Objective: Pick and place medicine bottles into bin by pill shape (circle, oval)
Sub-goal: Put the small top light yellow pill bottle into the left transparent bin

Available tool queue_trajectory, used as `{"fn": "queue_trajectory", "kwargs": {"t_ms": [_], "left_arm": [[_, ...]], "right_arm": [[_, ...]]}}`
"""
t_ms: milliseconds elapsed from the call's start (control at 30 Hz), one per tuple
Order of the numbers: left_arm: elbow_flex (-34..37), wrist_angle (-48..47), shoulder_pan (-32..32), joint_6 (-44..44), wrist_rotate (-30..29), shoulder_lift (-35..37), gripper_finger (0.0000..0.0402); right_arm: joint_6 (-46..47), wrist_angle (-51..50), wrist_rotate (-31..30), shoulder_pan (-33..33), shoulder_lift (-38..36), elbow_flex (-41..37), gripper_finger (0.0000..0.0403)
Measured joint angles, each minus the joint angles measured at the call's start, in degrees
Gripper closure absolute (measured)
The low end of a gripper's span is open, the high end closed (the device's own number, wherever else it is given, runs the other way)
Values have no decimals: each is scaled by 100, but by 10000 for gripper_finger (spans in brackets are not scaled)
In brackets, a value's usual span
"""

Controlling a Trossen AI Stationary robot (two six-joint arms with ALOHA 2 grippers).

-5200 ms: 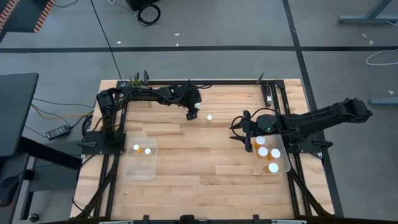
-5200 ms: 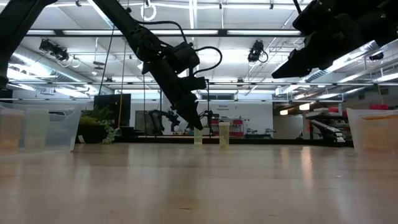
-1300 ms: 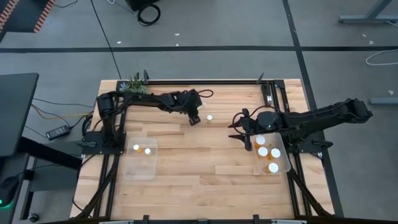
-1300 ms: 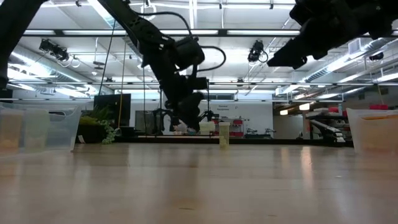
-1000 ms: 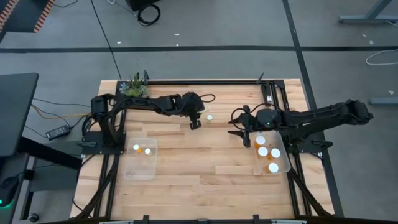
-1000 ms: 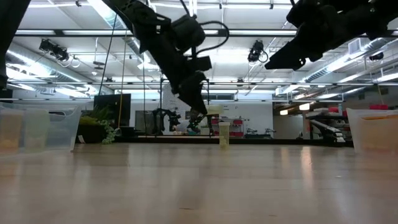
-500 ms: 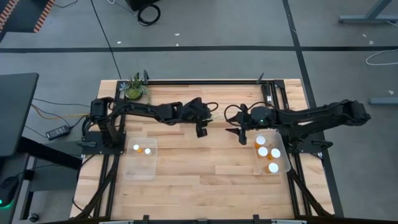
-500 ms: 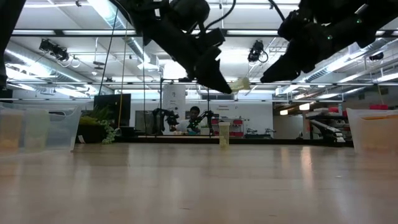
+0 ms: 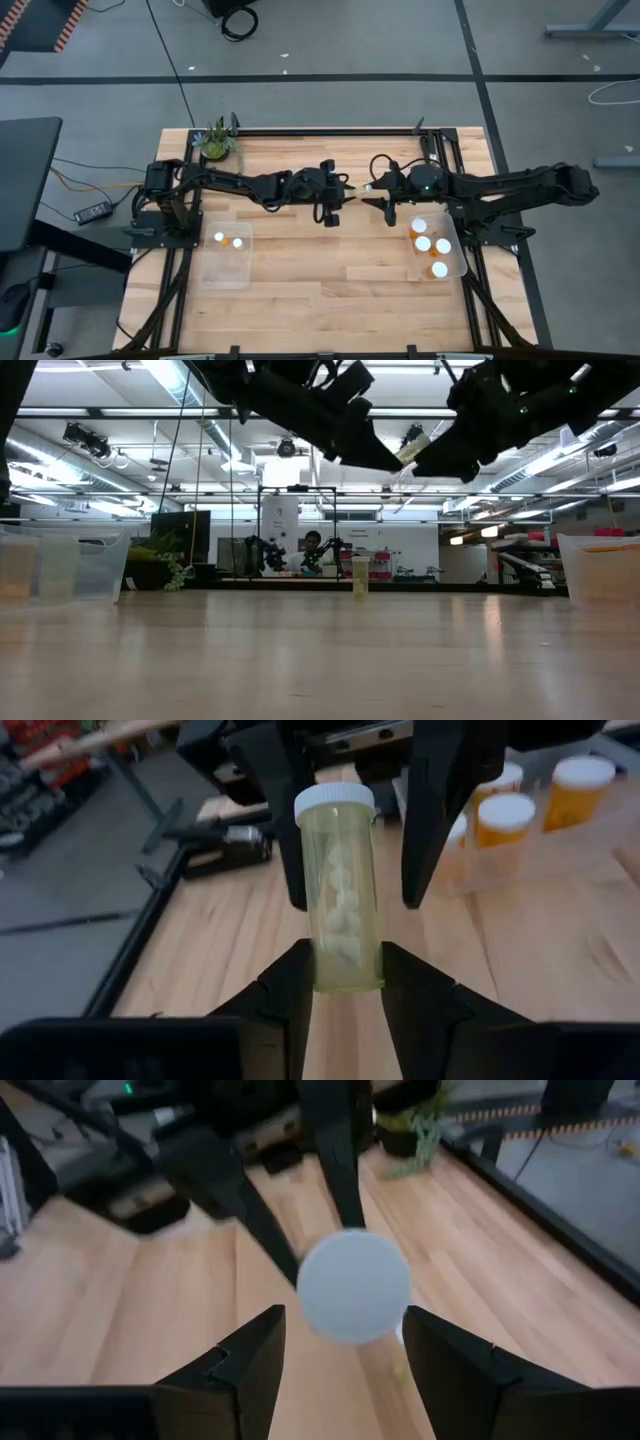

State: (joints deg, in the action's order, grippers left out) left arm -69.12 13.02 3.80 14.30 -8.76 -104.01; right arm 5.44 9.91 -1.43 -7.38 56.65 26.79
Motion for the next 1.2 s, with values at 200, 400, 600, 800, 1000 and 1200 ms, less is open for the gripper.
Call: {"fn": "queue_trajectory", "kwargs": {"t_ms": [200, 400, 600, 800, 1000, 1200], "left_arm": [[0, 388, -21, 107, 1, -2, 283], [0, 751, -19, 142, 1, -2, 287], [0, 1054, -19, 82, 1, -4, 283], [0, 1287, -21, -20, 2, -4, 287], [0, 1637, -27, -127, 3, -4, 282], [0, 2003, -27, -129, 3, -7, 288]], "right_arm": [[-108, 23, 111, 14, -399, 0, 193], [-239, 153, 197, 15, -619, 0, 194], [-443, 577, 197, 15, -619, 0, 194], [-664, 1015, 206, 15, -619, 0, 194], [-704, 1263, 271, 15, -619, 0, 194], [-798, 1806, 276, 15, -619, 0, 194]]}}
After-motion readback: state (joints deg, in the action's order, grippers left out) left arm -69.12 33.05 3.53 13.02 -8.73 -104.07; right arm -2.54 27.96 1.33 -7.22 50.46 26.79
